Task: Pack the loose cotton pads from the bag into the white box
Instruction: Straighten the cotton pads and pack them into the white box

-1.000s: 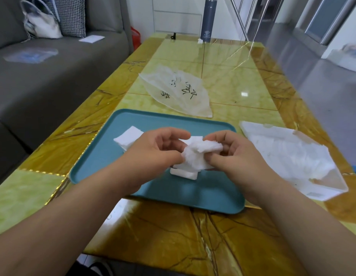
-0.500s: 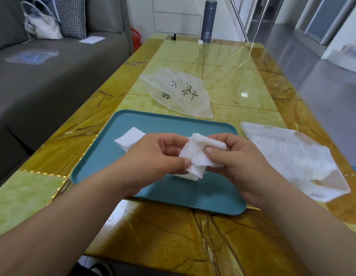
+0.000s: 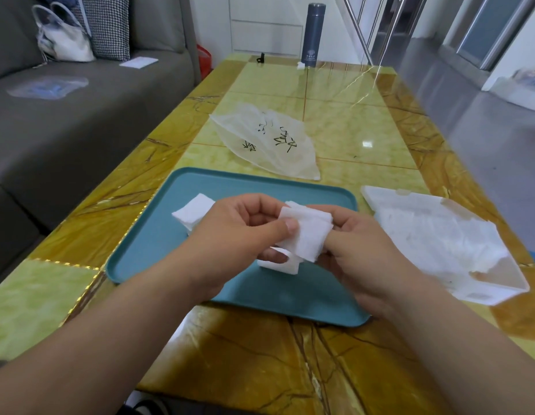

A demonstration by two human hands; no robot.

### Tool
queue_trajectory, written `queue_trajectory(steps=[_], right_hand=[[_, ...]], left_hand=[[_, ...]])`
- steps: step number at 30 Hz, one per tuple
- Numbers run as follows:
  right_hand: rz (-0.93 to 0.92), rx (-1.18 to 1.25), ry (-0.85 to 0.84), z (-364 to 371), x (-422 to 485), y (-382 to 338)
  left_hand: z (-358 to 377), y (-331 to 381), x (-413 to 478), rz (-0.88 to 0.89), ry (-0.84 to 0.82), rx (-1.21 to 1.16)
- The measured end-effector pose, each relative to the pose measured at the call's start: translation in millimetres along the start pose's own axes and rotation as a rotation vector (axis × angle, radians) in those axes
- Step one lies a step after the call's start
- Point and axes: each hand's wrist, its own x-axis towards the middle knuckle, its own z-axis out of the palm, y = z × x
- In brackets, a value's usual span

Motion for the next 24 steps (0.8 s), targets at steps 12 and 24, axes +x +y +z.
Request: queue_trajectory(steps=[12, 24], right_hand=[[-0.023, 0.124, -0.121, 7.6, -5.6, -5.5], [-0.050, 0.059, -0.074, 5.0, -5.9, -0.9]], left_hand=[[1.3, -8.8, 7.5, 0.031, 0.155, 0.119], [1.9, -14.1, 11.5, 0.083, 0.207, 0.202]])
